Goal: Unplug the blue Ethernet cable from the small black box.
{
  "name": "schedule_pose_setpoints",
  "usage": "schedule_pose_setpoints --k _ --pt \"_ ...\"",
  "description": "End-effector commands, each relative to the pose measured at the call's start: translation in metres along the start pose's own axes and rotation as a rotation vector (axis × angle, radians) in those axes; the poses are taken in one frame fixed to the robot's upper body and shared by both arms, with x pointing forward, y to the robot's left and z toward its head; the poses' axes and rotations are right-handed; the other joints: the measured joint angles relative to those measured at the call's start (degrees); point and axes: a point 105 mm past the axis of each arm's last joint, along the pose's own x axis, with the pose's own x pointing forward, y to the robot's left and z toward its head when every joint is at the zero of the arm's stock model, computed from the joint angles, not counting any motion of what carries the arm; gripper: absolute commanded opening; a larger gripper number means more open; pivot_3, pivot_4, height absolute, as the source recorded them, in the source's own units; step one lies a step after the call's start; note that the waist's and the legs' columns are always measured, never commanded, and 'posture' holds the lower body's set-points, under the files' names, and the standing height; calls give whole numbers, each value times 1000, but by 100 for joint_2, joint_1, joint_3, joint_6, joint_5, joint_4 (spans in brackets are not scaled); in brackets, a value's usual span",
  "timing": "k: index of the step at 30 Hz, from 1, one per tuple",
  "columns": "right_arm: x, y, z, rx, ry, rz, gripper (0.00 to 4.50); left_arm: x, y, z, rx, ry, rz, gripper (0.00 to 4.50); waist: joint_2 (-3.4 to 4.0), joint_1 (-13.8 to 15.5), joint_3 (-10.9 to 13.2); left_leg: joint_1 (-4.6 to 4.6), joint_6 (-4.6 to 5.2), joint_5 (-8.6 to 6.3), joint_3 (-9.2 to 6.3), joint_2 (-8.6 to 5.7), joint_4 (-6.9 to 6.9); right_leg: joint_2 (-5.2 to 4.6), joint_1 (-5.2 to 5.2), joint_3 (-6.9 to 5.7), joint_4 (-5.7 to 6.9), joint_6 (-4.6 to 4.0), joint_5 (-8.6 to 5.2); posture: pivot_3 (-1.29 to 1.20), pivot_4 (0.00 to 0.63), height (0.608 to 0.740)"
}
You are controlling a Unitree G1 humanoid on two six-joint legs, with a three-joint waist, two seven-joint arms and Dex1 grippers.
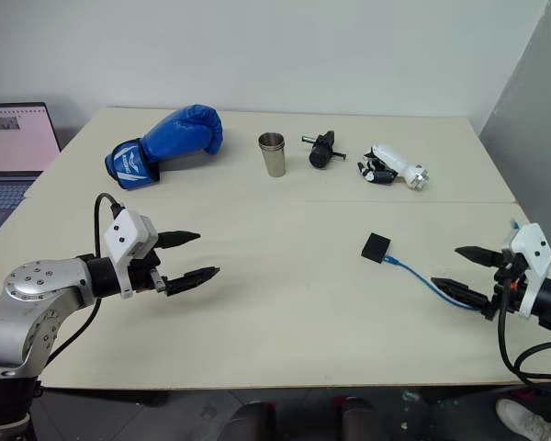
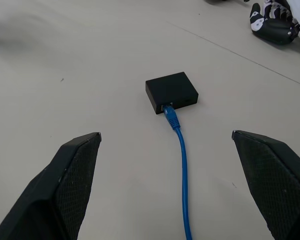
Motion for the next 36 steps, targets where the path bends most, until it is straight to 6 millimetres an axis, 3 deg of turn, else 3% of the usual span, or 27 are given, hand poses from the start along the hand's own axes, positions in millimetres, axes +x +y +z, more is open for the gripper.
schedule_pose_setpoints --k 1,23,31,36 --pt "-1 -3 9 -28 -25 -8 4445 -4 4 16 43 -50 18 4499 0 2 0 0 0 0 0 0 0 0 0 0 0 0 0 0 150 740" --pt "6 -1 11 -41 -33 11 4445 -6 8 17 68 -44 -2 4499 0 2 0 0 0 0 0 0 1 0 0 -1 1 0 0 0 150 740" --pt "15 5 11 -52 -5 34 4445 -6 -18 34 100 -55 -221 4499 1 -3 0 0 0 0 2 0 1 1 -1 -3 2 -1 0 0 150 740" --pt "41 8 2 -51 78 58 4445 3 -36 45 140 -46 -350 4499 0 -11 1 0 0 0 1 0 4 1 0 -3 2 3 1 0 150 740"
